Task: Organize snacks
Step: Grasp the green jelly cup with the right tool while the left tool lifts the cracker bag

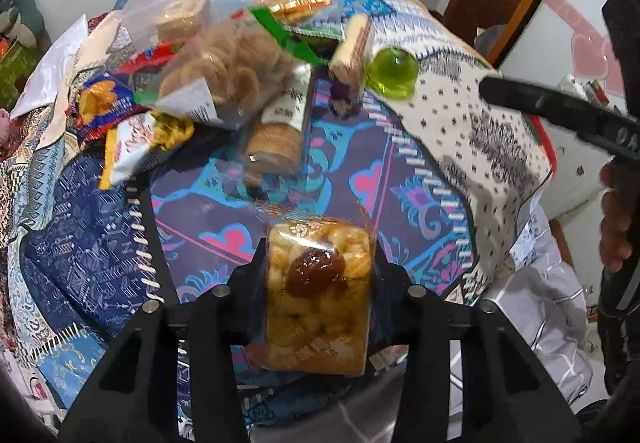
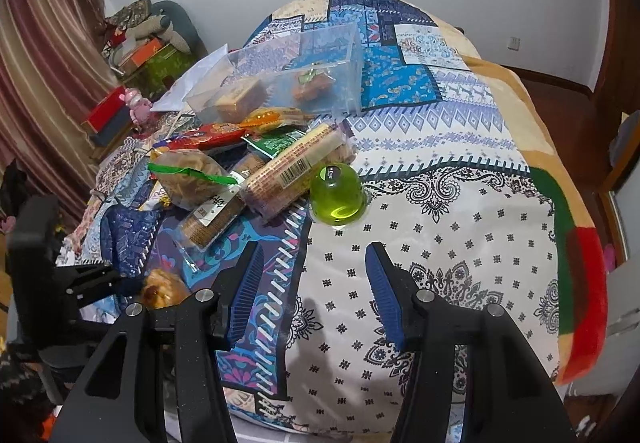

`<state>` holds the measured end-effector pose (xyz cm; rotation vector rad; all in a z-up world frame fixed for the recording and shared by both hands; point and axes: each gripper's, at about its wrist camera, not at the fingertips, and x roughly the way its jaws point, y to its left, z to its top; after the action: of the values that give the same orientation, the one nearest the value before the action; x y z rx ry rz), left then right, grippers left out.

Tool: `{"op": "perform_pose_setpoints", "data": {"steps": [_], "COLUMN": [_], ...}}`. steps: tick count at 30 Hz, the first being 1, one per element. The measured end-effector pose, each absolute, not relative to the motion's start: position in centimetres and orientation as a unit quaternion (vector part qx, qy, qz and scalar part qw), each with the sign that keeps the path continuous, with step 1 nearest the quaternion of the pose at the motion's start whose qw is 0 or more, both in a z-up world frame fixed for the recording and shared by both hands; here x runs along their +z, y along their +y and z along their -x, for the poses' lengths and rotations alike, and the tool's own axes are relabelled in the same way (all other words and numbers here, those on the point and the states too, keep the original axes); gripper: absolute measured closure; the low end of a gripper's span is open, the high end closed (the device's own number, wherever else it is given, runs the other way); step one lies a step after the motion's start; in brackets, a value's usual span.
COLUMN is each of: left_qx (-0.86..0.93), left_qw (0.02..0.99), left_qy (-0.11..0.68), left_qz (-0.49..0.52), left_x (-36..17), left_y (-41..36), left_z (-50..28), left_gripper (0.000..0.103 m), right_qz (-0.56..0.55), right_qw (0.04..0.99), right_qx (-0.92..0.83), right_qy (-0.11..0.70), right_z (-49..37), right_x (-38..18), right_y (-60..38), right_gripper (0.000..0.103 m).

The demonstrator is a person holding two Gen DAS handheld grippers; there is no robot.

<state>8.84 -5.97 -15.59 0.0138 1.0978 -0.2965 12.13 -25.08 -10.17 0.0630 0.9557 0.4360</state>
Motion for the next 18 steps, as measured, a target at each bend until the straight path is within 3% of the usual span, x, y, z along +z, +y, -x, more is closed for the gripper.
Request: {"op": "perform_pose_setpoints", "data": {"steps": [18], "left_qx": [-0.137], "left_qw": [0.89], "left_qy": [0.432], "left_qz": [0.054], "left_x": [-8.5], "left_y": [-4.1], "left_z": [-14.6], "left_gripper": [0.059], "right_qz": [-0.018], "right_qw": [0.854], "right_qx": [0.213], "right_qy": [0.474], "right_z": [-16.9], "right_x": [-12.3], "right_y": [-23.6], "right_gripper": [0.054]}}
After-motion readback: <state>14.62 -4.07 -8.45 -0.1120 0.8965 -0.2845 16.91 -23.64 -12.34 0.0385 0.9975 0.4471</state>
